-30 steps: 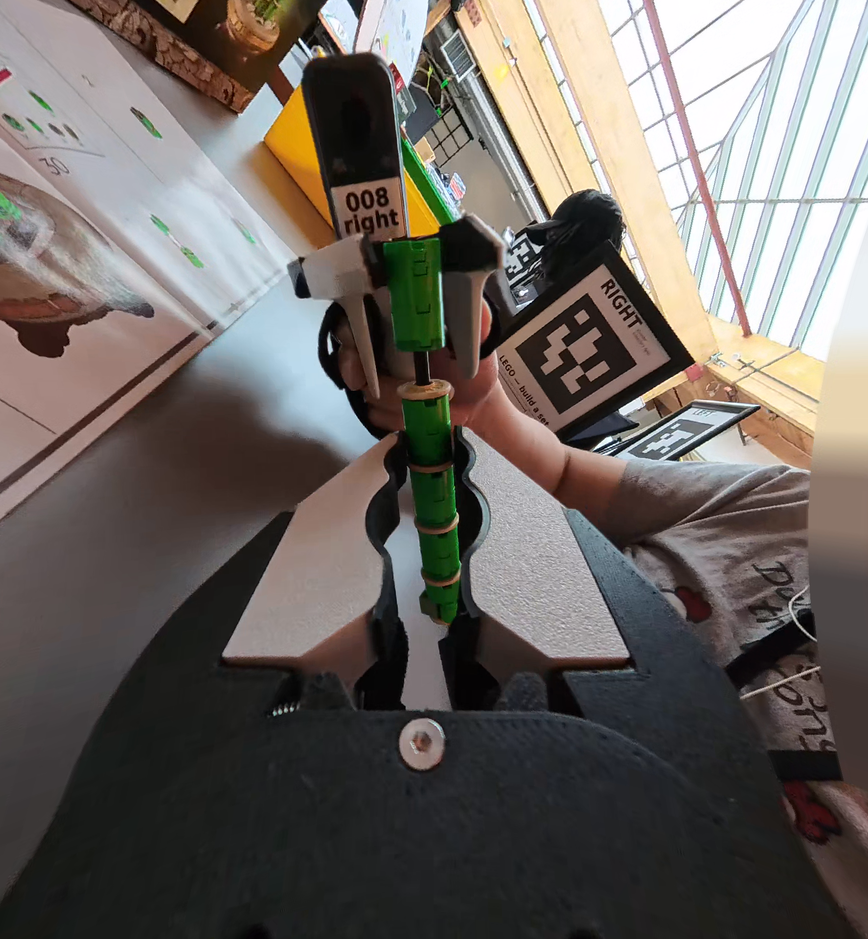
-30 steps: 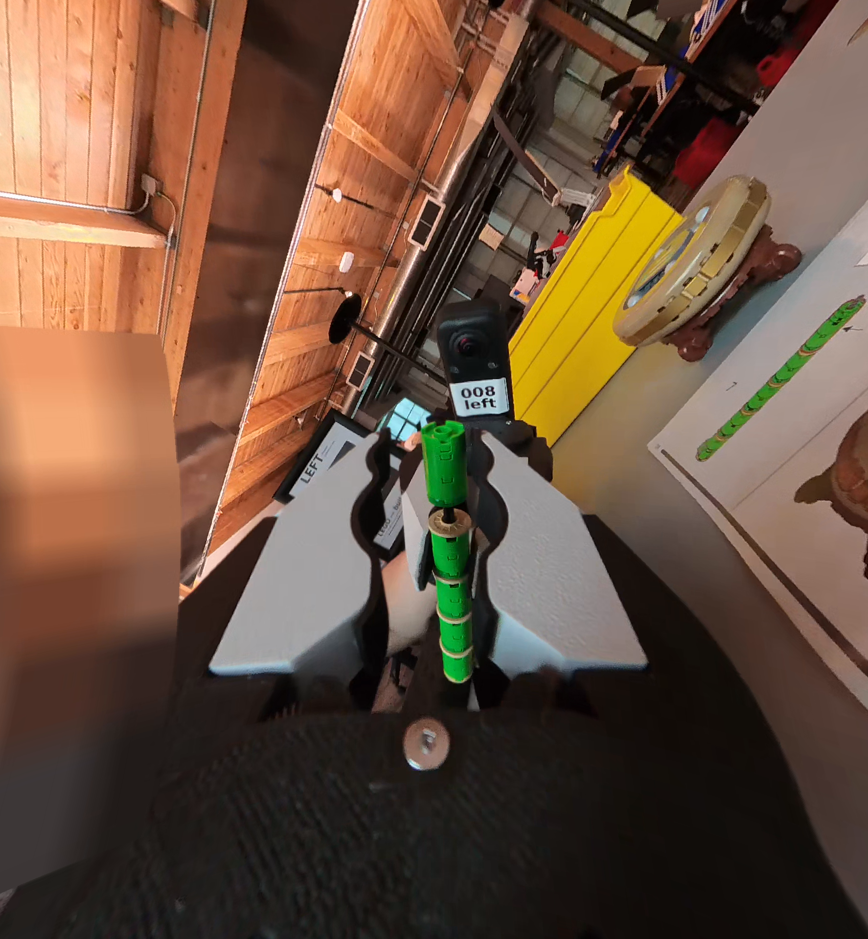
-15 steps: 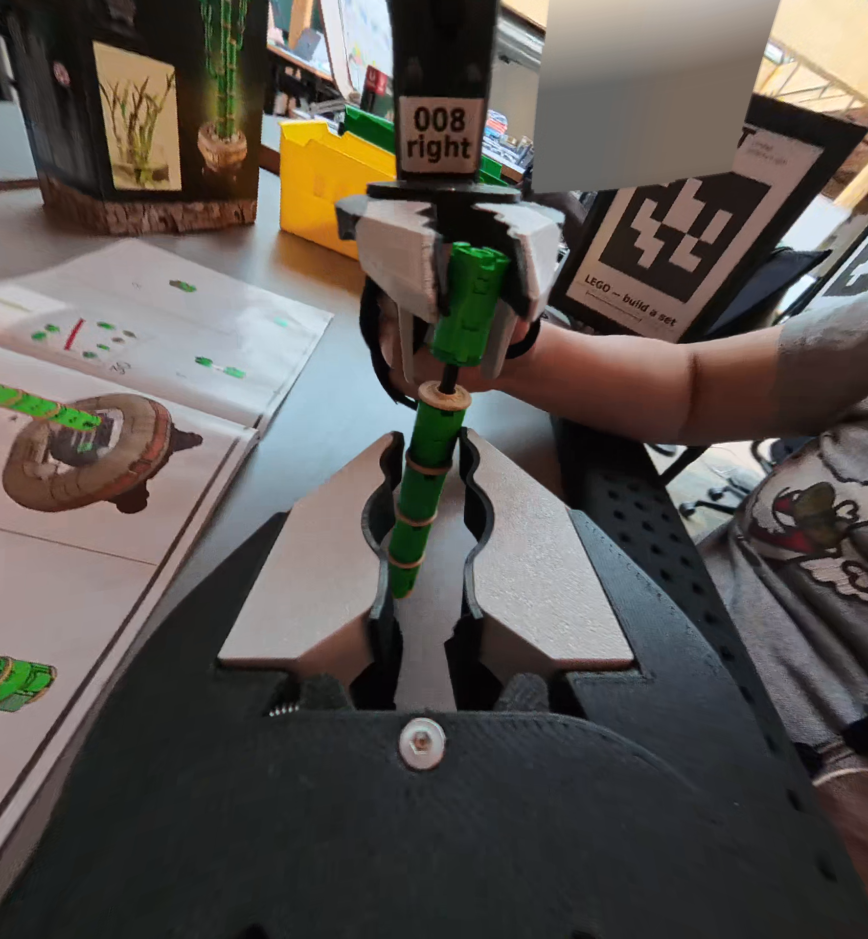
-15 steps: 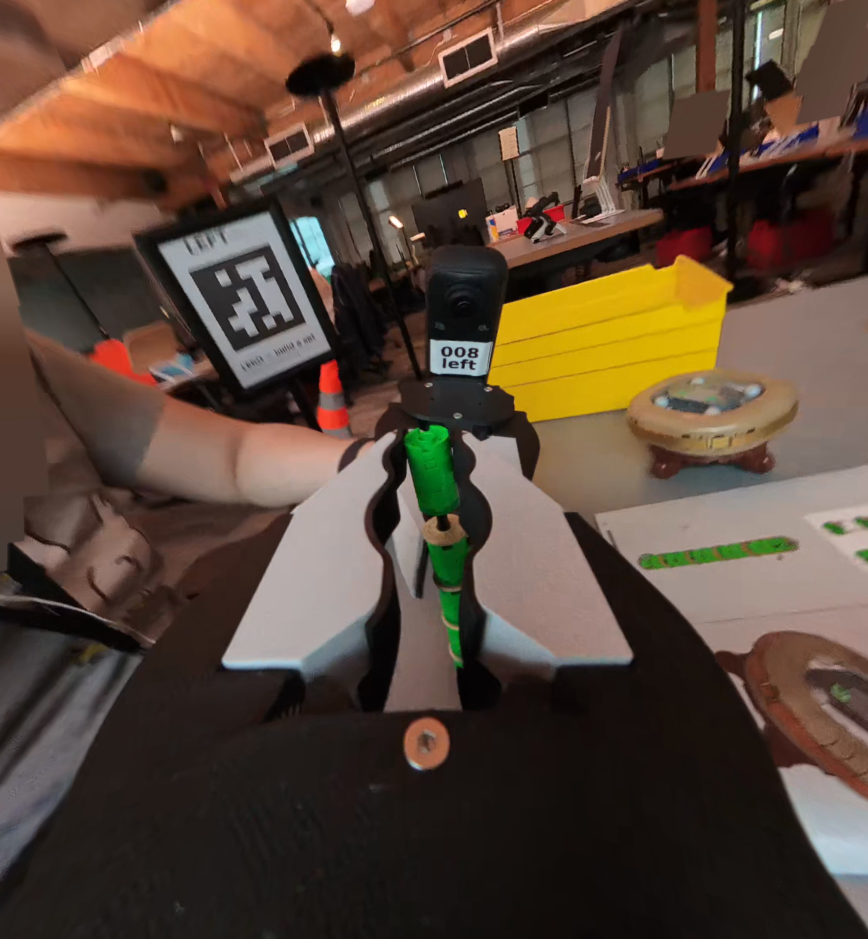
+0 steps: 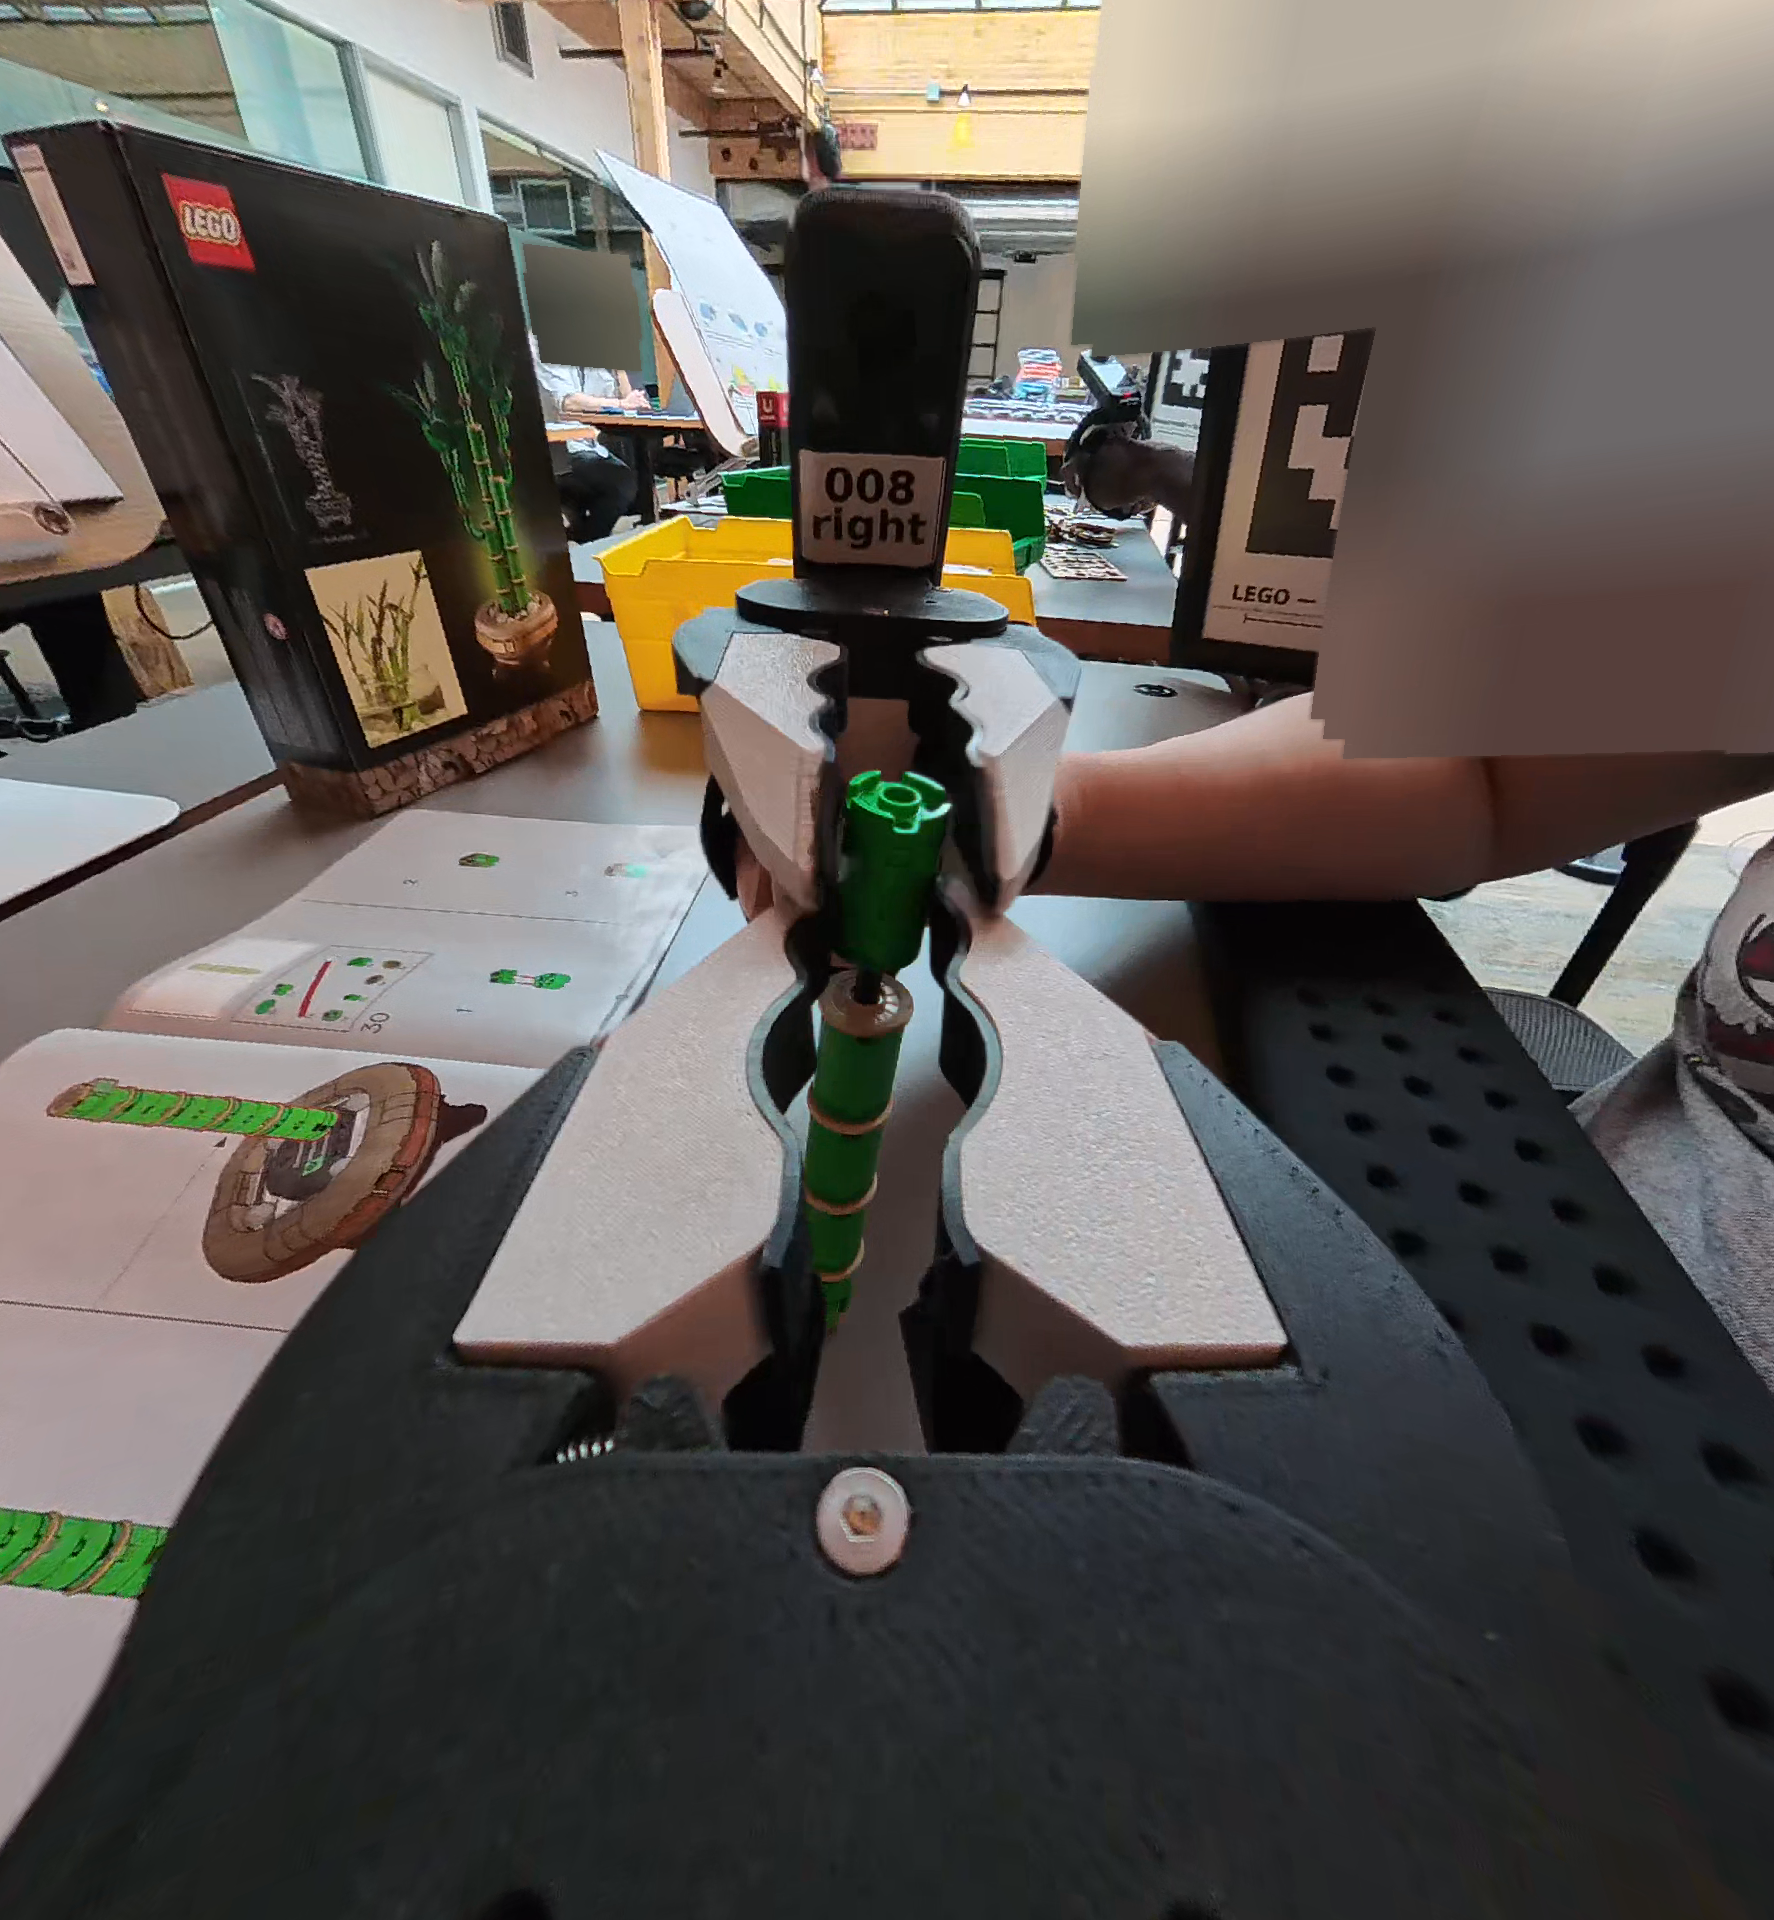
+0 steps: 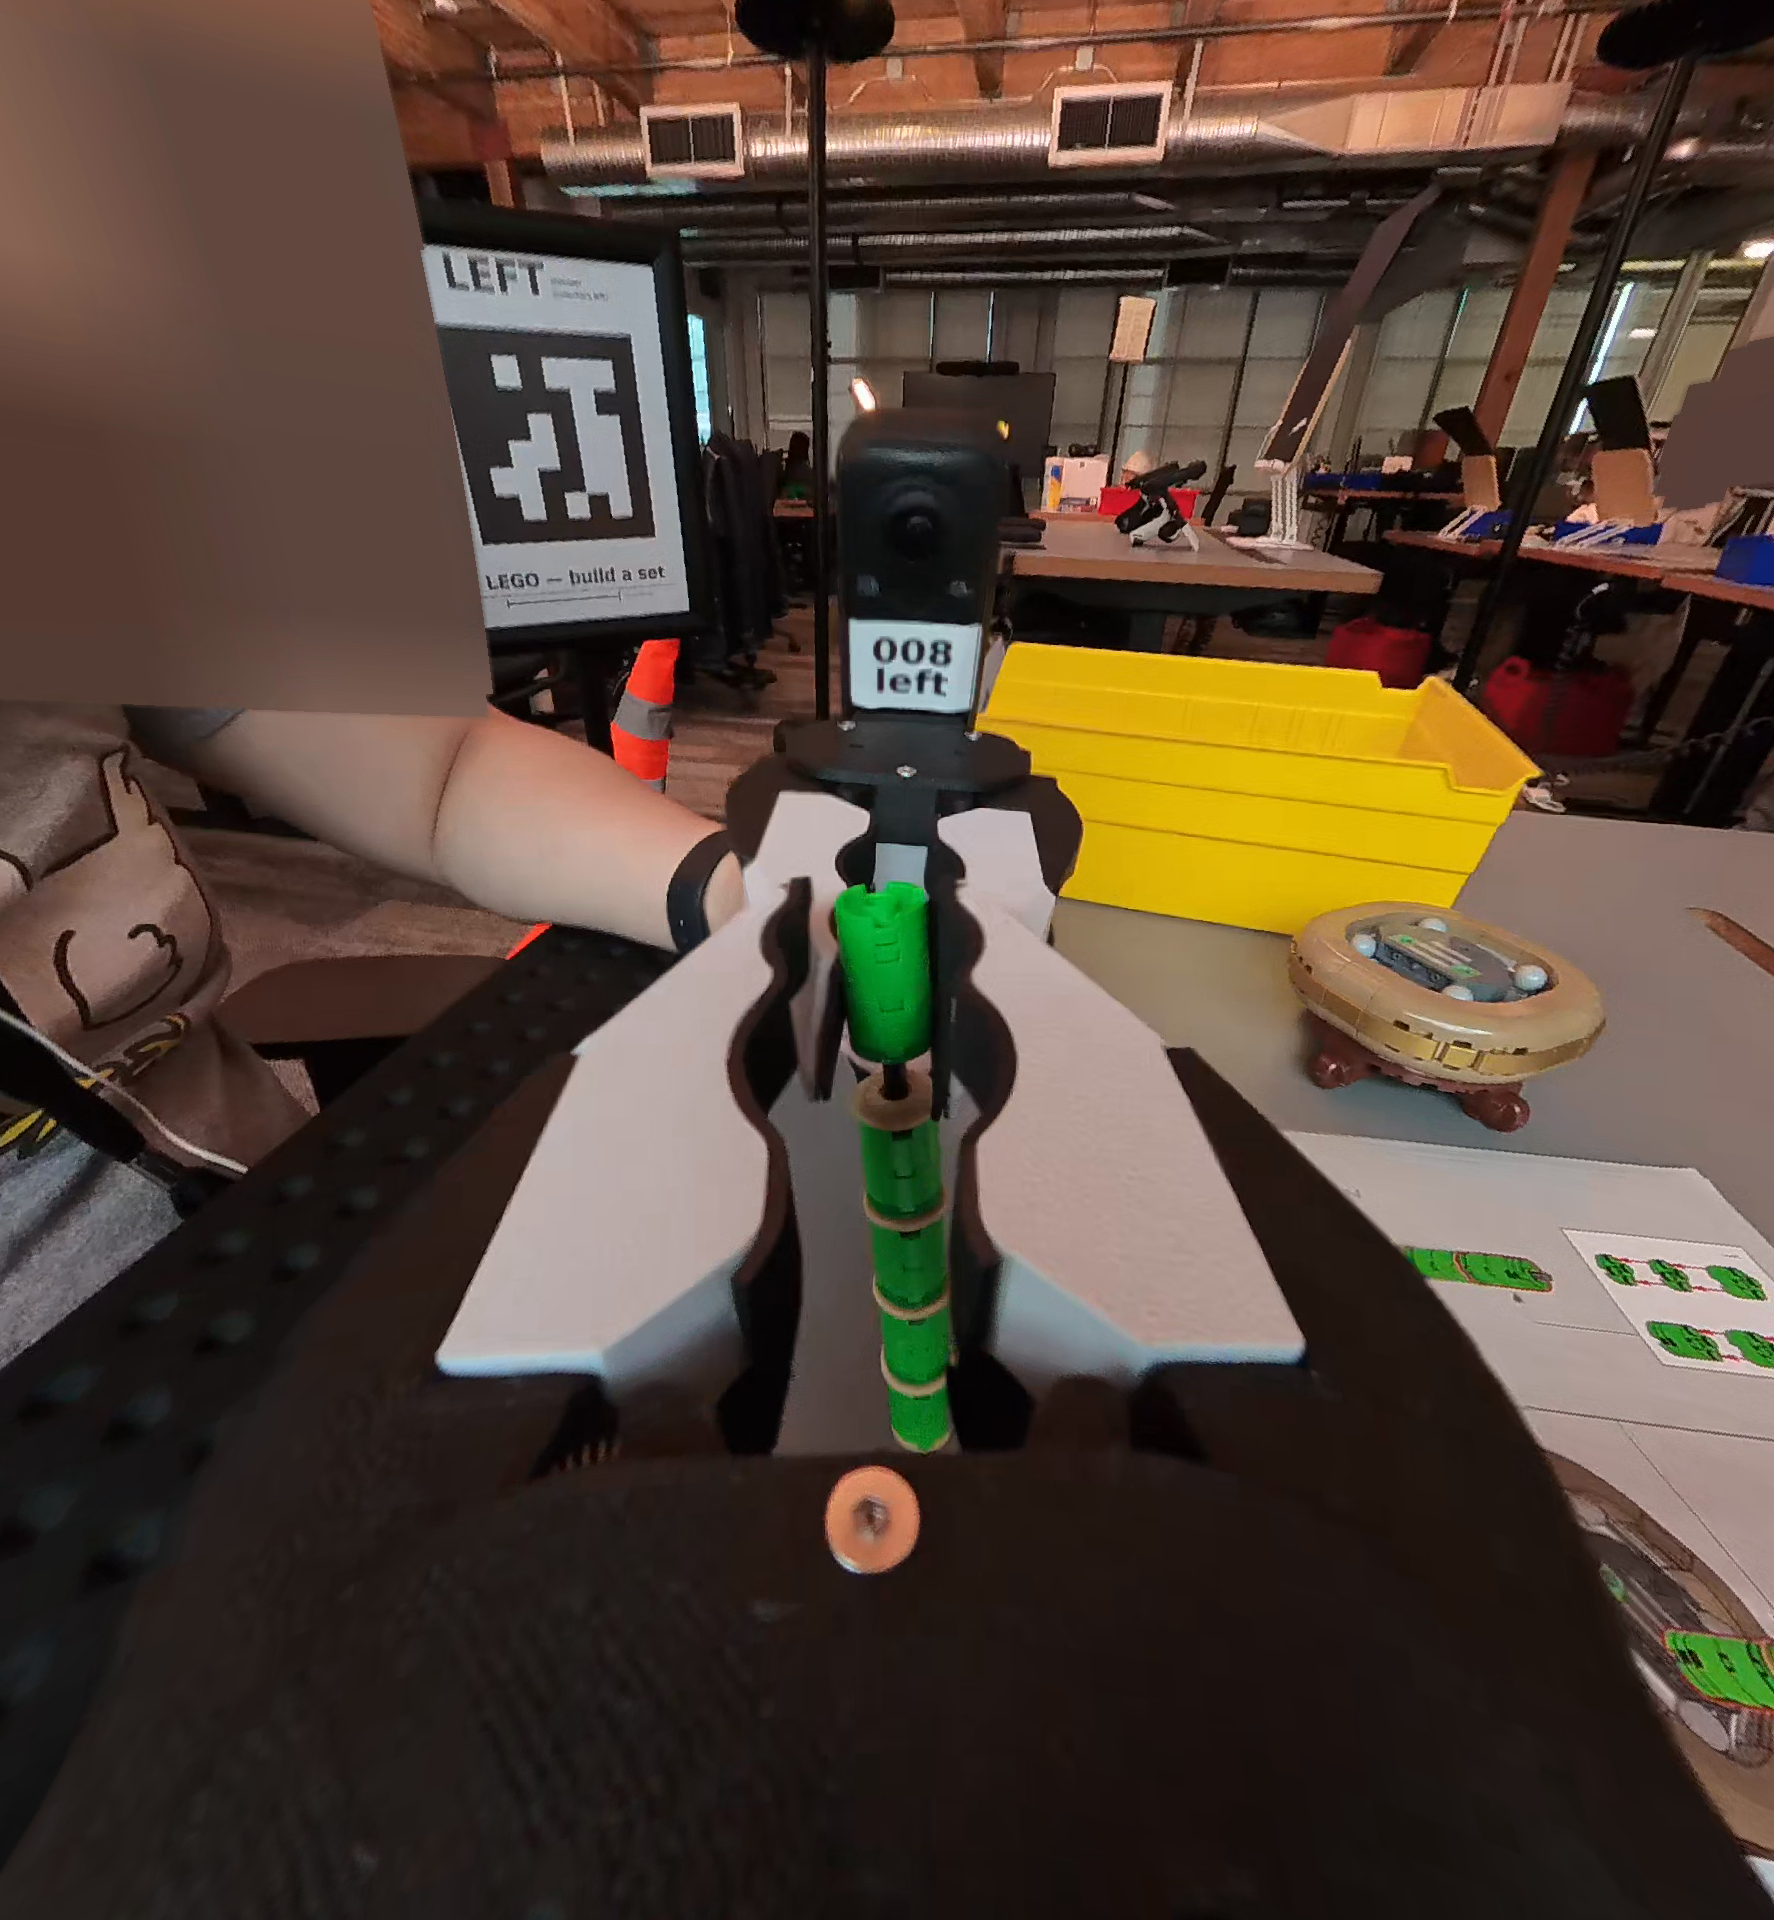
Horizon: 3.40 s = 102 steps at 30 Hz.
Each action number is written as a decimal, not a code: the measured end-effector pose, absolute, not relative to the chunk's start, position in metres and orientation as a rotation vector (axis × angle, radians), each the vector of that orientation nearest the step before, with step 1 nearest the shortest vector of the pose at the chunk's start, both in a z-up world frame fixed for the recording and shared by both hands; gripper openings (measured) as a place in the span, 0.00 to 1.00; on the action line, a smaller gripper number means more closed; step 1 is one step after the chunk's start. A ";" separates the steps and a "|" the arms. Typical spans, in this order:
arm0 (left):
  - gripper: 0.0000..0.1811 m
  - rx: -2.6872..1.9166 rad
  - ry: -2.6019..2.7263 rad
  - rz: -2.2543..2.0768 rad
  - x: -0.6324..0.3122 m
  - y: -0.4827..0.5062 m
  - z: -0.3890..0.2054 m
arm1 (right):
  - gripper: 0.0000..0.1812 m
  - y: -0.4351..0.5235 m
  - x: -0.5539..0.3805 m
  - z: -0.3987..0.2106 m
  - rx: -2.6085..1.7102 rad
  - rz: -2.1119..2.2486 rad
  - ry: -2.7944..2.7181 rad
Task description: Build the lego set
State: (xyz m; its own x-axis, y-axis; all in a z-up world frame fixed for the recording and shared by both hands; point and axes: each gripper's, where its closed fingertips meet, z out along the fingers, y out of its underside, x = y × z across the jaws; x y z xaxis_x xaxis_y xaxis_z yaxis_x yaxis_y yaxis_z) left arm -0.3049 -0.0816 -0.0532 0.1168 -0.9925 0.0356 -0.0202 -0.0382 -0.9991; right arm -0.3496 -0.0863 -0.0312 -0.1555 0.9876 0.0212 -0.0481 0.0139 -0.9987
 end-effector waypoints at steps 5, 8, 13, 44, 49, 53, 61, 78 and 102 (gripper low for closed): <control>0.09 -1.326 1.111 -1.132 -0.306 -0.078 -0.053 | 0.10 -0.075 -0.329 -0.002 -1.060 1.372 -1.157; 0.09 -1.335 1.116 -1.117 -0.303 -0.077 -0.054 | 0.03 -0.074 -0.324 -0.006 -1.105 1.344 -1.224; 0.09 -1.341 1.120 -1.115 -0.300 -0.077 -0.054 | 0.00 -0.082 -0.329 -0.011 -1.128 1.305 -1.267; 0.09 -1.359 1.133 -1.087 -0.294 -0.076 -0.055 | 0.00 -0.081 -0.335 -0.024 -1.168 1.270 -1.336; 0.09 -1.370 1.140 -1.087 -0.293 -0.075 -0.055 | 0.04 -0.080 -0.332 -0.022 -1.165 1.315 -1.312; 0.09 -1.374 1.132 -1.105 -0.295 -0.075 -0.055 | 0.00 -0.080 -0.333 -0.022 -1.150 1.291 -1.316; 0.09 -1.371 1.136 -1.114 -0.293 -0.076 -0.055 | 0.04 -0.080 -0.335 -0.022 -1.136 1.281 -1.327; 0.09 -1.368 1.140 -1.149 -0.293 -0.079 -0.055 | 0.06 -0.082 -0.336 -0.022 -1.158 1.319 -1.342; 0.10 -1.365 1.149 -1.163 -0.291 -0.082 -0.056 | 0.02 -0.089 -0.335 -0.023 -1.071 1.261 -1.394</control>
